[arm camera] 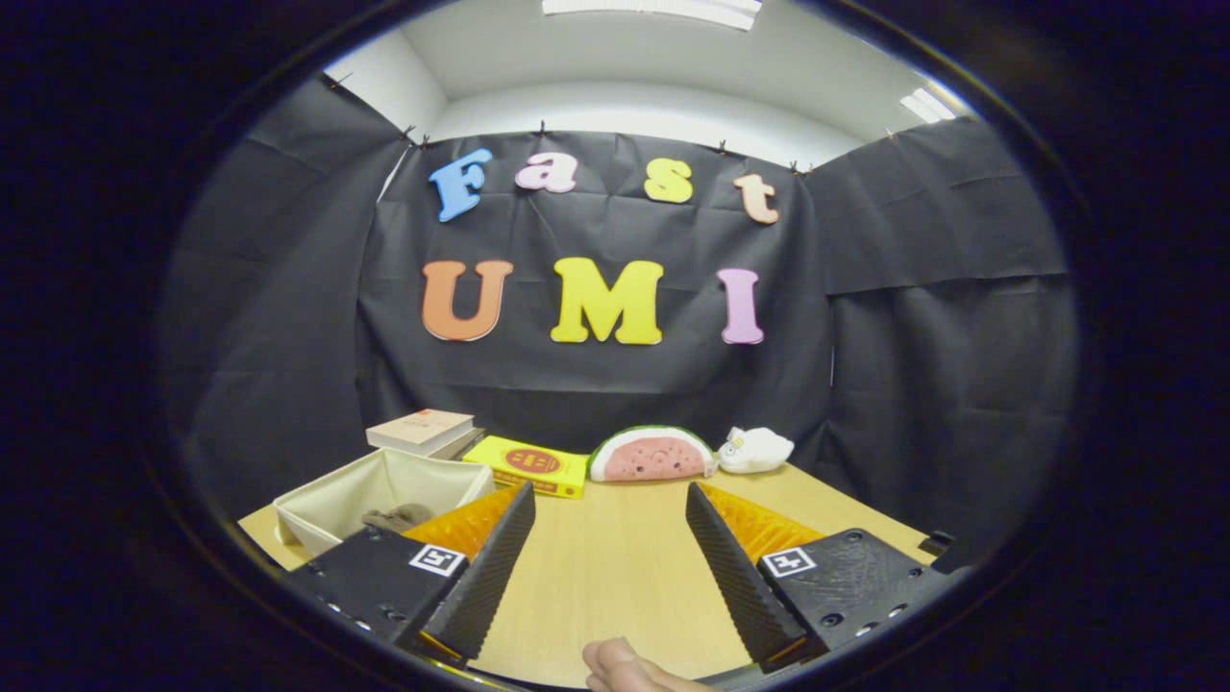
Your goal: Open the storage box then place both shoes into the box .Put the left shoe in first, then the right shoe, with the right side of both shoes facing outward in a uniform manner.
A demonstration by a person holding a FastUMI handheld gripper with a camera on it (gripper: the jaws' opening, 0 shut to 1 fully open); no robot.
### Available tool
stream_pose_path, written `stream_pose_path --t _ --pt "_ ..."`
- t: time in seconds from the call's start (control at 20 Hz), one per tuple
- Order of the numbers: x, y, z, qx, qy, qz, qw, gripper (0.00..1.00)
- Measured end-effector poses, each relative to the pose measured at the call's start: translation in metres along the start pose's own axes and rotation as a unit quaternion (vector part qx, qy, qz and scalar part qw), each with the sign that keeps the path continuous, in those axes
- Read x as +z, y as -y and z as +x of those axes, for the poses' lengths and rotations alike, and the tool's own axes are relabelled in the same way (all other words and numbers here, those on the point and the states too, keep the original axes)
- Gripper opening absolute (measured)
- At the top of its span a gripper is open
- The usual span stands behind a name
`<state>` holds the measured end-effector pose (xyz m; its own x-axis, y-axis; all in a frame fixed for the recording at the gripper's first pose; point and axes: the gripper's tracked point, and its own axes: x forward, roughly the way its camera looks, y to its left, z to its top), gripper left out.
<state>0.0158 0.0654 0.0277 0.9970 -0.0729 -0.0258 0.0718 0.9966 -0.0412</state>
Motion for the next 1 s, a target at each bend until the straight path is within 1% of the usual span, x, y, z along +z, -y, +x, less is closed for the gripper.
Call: stream_pose_path --t 0.1,0.4,0.7,1.0 --pt "-0.003 0.017 0.0 -0.003 0.015 0.006 1.0 0.95" --pt "-0.015 0.052 -0.002 -0.017 0.026 0.017 0.999 0.96" --pt "-0.034 0.066 -0.002 -0.023 0.015 0.007 1.0 0.96" --pt "-0.043 0.075 0.002 -0.018 0.007 0.025 0.999 0.95"
